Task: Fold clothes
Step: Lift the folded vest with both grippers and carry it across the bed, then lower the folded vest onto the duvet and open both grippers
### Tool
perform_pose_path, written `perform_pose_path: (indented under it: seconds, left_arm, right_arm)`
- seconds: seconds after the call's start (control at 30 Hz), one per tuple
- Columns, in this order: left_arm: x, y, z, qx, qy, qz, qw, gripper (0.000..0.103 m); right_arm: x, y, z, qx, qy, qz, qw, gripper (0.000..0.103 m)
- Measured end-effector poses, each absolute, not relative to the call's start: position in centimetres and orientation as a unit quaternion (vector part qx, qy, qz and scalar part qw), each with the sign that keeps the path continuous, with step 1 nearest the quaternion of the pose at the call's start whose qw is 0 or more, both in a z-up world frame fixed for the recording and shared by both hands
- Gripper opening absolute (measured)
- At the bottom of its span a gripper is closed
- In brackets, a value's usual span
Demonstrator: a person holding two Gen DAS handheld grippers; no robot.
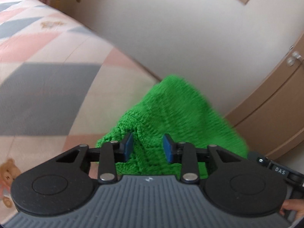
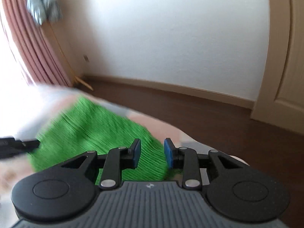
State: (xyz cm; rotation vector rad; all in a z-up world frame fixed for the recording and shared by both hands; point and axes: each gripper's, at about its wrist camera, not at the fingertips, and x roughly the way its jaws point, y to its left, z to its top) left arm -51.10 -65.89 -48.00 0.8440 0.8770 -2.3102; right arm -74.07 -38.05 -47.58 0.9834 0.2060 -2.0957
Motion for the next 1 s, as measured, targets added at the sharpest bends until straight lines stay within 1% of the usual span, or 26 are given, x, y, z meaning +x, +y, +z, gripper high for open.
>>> perform_pose_path:
  seconds: [0.13, 0.2, 0.27, 0.37, 0.47, 0.53, 0.6, 0.7, 0.73, 0.77, 0.87, 0.93, 0.97, 1.0]
  left_arm:
    - [-51.8, -65.4, -49.0, 0.318, 0.291, -0.861, 0.27, 0.025]
    - [-52.6, -64.7, -48.5, 0.331, 0.264, -0.862, 0.28, 0.025]
    - [-52.6, -63.8, -47.3, 0.337, 0.245, -0.865, 0.28, 0.021]
    - [-51.6, -62.0, -45.2, 0.327, 0.234, -0.878, 0.26, 0.021]
    - [-50.7, -59.8, -43.9, 0.326, 0.222, -0.888, 0.237, 0.021]
    - [-51.0, -58.6, -44.5, 0.342, 0.207, -0.888, 0.227, 0.022]
    - [-51.8, -58.2, -46.1, 0.369, 0.193, -0.879, 0.233, 0.023]
    - [-52.7, -58.4, -48.4, 0.397, 0.2, -0.863, 0.241, 0.025]
    - [-52.8, -58.5, -48.7, 0.403, 0.204, -0.858, 0.244, 0.026]
    - [-52.8, -58.5, -48.6, 0.404, 0.205, -0.856, 0.249, 0.026]
    - [-52.2, -57.9, -46.9, 0.412, 0.216, -0.844, 0.268, 0.025]
    - [-51.2, -57.0, -45.0, 0.416, 0.22, -0.838, 0.276, 0.027]
    - [-50.6, -56.5, -44.0, 0.417, 0.223, -0.836, 0.279, 0.028]
    - [-49.8, -55.7, -42.8, 0.417, 0.226, -0.835, 0.28, 0.035]
  right_arm:
    - [-74.8, -37.9, -51.6, 0.408, 0.122, -0.815, 0.393, 0.032]
    - [-75.3, -37.7, -51.6, 0.41, 0.125, -0.813, 0.395, 0.038]
    - [-75.4, -37.1, -50.8, 0.415, 0.112, -0.815, 0.388, 0.039]
    - [-73.8, -35.5, -48.2, 0.38, 0.1, -0.835, 0.384, 0.037]
    - [-70.0, -34.6, -45.2, 0.341, 0.091, -0.838, 0.416, 0.037]
    - [-67.3, -34.3, -44.6, 0.33, 0.106, -0.828, 0.442, 0.037]
    - [-64.7, -34.2, -44.7, 0.324, 0.131, -0.812, 0.467, 0.037]
    - [-63.1, -35.5, -48.0, 0.353, 0.201, -0.79, 0.459, 0.036]
    - [-63.2, -35.9, -48.9, 0.368, 0.208, -0.784, 0.455, 0.04]
    - [-63.5, -36.0, -49.1, 0.38, 0.204, -0.782, 0.451, 0.04]
    - [-64.8, -36.0, -48.2, 0.403, 0.192, -0.777, 0.443, 0.039]
    - [-64.4, -35.3, -46.8, 0.396, 0.187, -0.782, 0.444, 0.039]
    - [-63.8, -34.6, -45.8, 0.393, 0.185, -0.784, 0.444, 0.039]
    - [-63.4, -34.0, -44.9, 0.394, 0.178, -0.785, 0.443, 0.039]
